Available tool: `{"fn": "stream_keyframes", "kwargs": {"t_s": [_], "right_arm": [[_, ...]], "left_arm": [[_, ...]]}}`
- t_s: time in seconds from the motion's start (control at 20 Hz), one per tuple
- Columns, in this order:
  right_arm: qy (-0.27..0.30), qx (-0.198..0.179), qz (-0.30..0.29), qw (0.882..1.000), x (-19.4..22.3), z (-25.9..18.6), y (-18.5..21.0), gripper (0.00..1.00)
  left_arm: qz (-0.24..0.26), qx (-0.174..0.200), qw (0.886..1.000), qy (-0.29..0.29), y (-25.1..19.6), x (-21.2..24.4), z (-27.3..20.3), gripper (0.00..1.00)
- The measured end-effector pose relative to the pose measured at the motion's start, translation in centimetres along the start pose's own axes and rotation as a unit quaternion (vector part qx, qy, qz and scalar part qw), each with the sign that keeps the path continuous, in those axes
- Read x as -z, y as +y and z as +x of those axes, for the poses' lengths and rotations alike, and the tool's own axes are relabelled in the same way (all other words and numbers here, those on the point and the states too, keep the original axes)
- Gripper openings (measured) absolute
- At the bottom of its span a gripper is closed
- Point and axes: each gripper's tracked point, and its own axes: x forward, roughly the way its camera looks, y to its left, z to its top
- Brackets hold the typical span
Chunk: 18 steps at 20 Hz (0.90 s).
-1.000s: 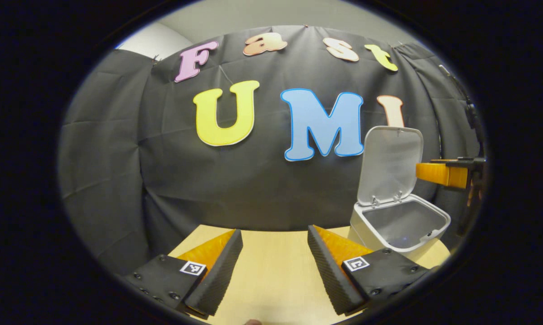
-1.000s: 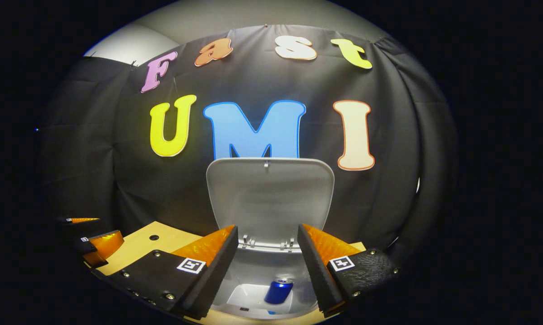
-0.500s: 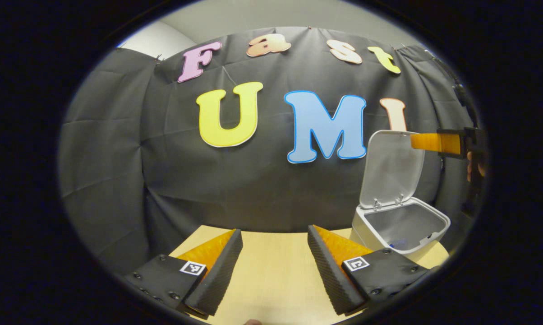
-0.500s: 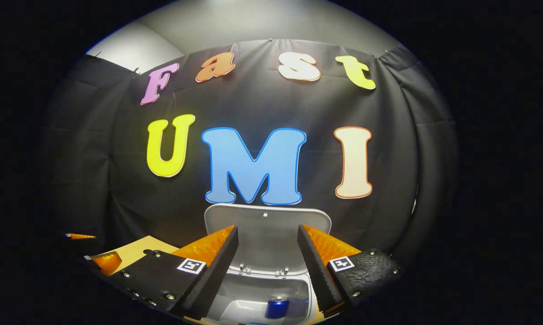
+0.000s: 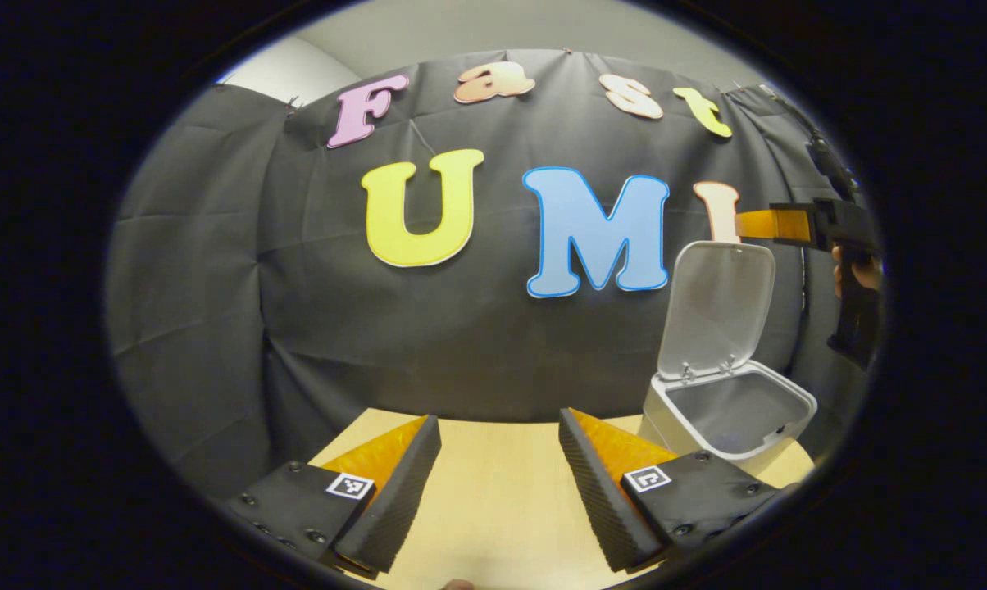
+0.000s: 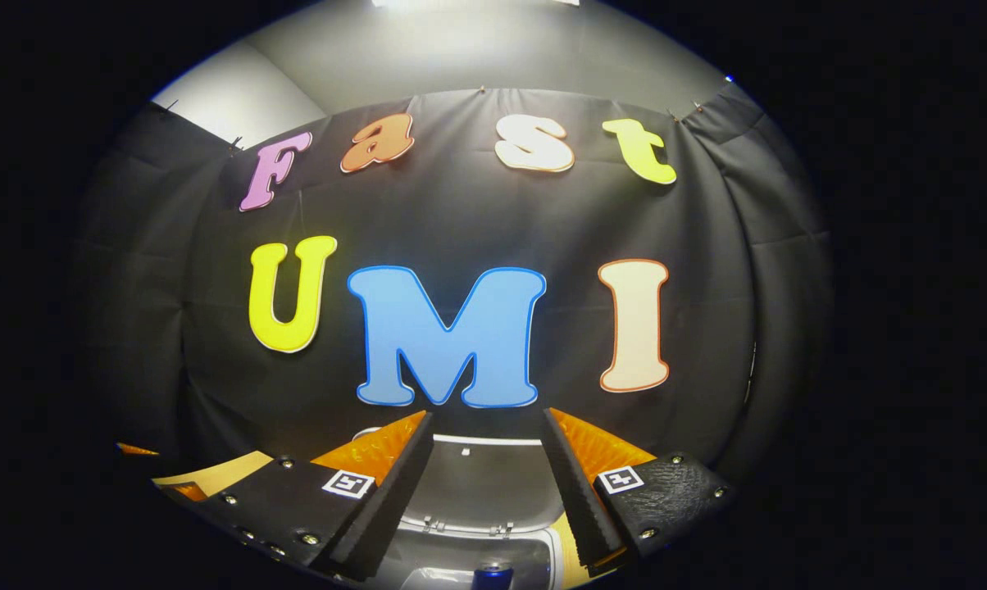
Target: Press the lid of the desktop garbage bin to open it, pick up the crumpled paper on the desktop and throw it into the bin, then pick up the pop can on the desktop and drop it into the bin, and finally close the garbage bin lid.
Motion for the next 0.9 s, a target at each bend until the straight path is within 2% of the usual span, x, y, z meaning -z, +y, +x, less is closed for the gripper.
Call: {"fn": "stream_keyframes", "kwargs": {"t_s": [0.45, 0.8, 0.9], "right_arm": [[0.001, 0.010, -0.006, 1.000, 0.3, 3.5, 0.1, 0.84], [0.021, 0.013, -0.010, 1.000, 1.4, 3.6, -0.2, 0.85], [0.027, 0.010, -0.009, 1.000, 1.6, 2.9, -0.1, 0.84]], "left_arm": [[0.004, -0.003, 1.000, -0.001, 0.7, -0.4, 0.2, 0.91], [0.005, -0.005, 1.000, 0.001, 1.2, -0.3, 0.4, 0.91], [0.005, -0.003, 1.000, 0.000, 1.0, -0.3, 0.3, 0.99]]}}
